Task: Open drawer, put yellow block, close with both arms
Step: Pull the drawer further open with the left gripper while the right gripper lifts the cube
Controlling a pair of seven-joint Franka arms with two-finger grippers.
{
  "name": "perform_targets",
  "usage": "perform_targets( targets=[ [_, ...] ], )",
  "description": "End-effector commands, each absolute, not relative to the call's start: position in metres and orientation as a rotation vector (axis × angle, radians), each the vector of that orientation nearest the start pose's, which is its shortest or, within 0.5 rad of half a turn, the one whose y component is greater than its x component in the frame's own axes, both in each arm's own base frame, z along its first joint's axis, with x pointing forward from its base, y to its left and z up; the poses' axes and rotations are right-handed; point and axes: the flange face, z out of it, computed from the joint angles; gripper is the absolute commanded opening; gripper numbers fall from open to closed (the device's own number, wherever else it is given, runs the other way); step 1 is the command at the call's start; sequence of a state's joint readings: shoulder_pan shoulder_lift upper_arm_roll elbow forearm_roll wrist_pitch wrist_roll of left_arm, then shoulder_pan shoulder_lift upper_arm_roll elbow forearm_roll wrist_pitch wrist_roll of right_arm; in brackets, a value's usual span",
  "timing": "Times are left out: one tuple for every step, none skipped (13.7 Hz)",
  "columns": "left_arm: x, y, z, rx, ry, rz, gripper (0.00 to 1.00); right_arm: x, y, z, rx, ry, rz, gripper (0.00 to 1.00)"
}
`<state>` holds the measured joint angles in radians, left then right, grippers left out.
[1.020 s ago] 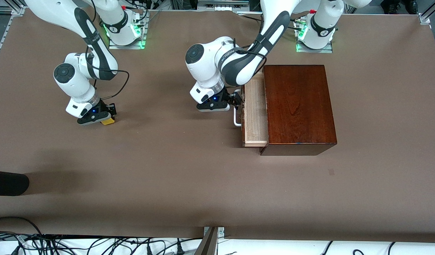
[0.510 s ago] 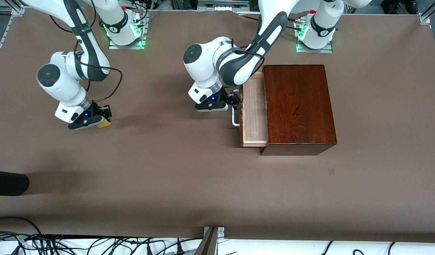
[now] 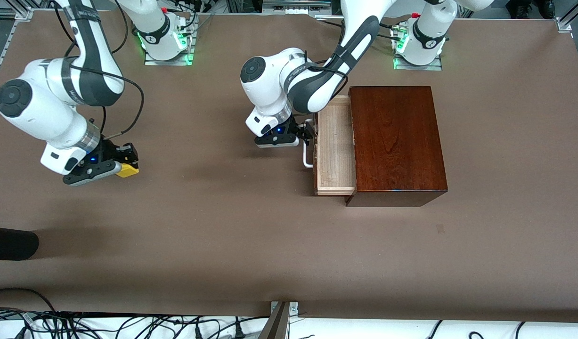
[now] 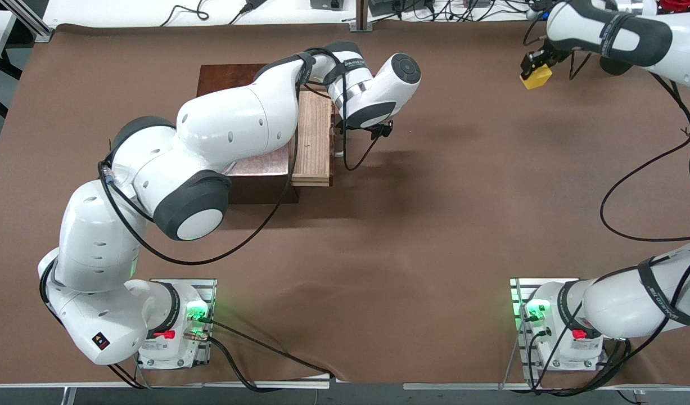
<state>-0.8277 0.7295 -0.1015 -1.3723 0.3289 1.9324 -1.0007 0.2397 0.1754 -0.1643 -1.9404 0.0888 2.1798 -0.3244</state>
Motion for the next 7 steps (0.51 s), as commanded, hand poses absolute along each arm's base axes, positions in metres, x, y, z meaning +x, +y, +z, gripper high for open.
perform_targets(
  targets=[
    [0.427, -0.605, 0.281, -3.015, 0.072, -0.127, 1.0, 0.612, 0.063, 0.43, -3.03, -0.572, -0.096, 0.16],
    [0.427, -0.605, 0.281, -3.015, 0.072, -0.127, 1.0, 0.615, 0.063, 0.436, -3.03, -0.572, -0.092, 0.16],
    [0.428, -0.606, 0.284, -3.019, 0.071, -0.133, 1.0, 0.617, 0.063, 0.442, -3.029, -0.574, -0.097, 0.16],
    [0.428, -0.608, 0.287, -3.025, 0.069, -0.137, 1.0, 0.618, 0.063, 0.444, -3.03, -0.579, -0.103, 0.16],
    [0.427, -0.61, 0.289, -3.029, 0.072, -0.141, 1.0, 0.619, 0.064, 0.449, -3.03, -0.582, -0.115, 0.16],
    [0.426, -0.611, 0.29, -3.033, 0.072, -0.141, 1.0, 0.619, 0.065, 0.45, -3.028, -0.587, -0.113, 0.16],
    [0.426, -0.612, 0.292, -3.04, 0.065, -0.133, 1.0, 0.619, 0.065, 0.45, -3.029, -0.593, -0.115, 0.16]
  ],
)
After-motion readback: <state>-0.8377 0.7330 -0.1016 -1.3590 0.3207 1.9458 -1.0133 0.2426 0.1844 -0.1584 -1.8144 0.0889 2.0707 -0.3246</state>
